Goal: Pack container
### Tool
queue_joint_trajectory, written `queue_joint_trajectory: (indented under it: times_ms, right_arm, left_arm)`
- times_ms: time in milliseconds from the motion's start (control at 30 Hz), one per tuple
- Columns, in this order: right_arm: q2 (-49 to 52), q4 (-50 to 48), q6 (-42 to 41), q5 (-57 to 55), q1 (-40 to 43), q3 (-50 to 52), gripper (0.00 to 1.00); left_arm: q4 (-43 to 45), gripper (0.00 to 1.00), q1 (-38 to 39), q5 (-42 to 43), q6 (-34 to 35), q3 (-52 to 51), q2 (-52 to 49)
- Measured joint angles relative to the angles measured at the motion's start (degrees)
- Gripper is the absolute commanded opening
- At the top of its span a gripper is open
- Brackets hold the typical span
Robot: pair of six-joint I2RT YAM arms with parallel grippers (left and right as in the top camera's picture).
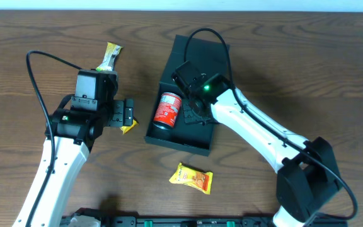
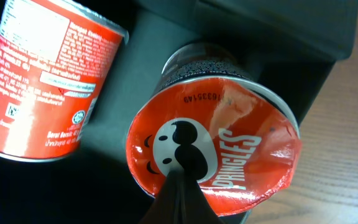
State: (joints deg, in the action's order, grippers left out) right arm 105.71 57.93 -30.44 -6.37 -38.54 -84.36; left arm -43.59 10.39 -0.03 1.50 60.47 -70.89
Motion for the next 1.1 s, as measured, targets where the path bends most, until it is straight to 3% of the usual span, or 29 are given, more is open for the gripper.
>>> queue_joint_trajectory:
  times_ms: [400,1100]
  right_arm:
    - [0.0,1.09,-3.78,1.77,-2.23,0.26,0.02]
    - [0.0,-8.13,-6.84,9.55,-8.94,6.95,0.01]
  left_arm:
    - [0.0,0.95,0.0,0.0,0.0,0.0,0.0]
    - [0.0,0.95,0.0,0.0,0.0,-0.02,0.0]
